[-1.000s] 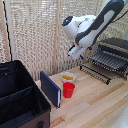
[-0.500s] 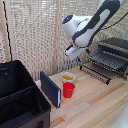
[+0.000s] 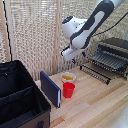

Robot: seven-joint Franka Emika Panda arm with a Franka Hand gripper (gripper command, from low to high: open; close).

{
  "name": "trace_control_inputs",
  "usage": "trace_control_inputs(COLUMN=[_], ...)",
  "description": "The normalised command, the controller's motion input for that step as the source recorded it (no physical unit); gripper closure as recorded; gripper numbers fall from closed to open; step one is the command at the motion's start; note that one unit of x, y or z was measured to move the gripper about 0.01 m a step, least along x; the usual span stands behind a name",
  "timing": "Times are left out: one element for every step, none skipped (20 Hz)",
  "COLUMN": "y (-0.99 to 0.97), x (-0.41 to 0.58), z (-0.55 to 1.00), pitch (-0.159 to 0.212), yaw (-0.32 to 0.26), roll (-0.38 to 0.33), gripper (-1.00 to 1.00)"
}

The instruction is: Gently stretch your hand towards the oven tray's handle, obtaining a firm grip, and draw it cautiously out of the oven. Transition your grip to the hot dog bowl, gingerly seizing the edge, and elevate it from the surface. Hover the bowl over the tray, delicately lower it, and temper your grip, establishing the bowl's equilibrium.

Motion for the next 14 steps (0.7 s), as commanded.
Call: trace_control_inputs(y=[-0.01,-0.07,-0.09,-0.1,-0.1,-0.1,-0.09,-0.09,-0.13,-0.19,-0.25,-0.29,-0.31,-0.34], x=[0.7,0.691,0.643,0.58,0.5,0.429,0.369,0.354,0.357,0.351,0.38,0.386,0.394,0.38], z=[0.0,0.0,0.0,0.0,0.0,0.0,0.03,0.05,0.03,0.05,0.01,0.0,0.0,0.0], pitch=[0.047,0.074,0.097,0.112,0.134,0.159,0.184,0.189,0.194,0.195,0.187,0.169,0.129,0.105], yaw=[-0.124,-0.118,-0.118,-0.123,-0.136,-0.144,-0.161,-0.178,-0.177,-0.171,-0.161,-0.153,-0.129,-0.104], roll=[0.246,0.273,0.288,0.295,0.288,0.28,0.266,0.238,0.224,0.199,0.181,0.154,0.141,0.146], gripper=[-1.0,-1.0,-1.0,-1.0,-1.0,-1.0,-1.0,-1.0,-1.0,-1.0,-1.0,-1.0,-1.0,-1.0])
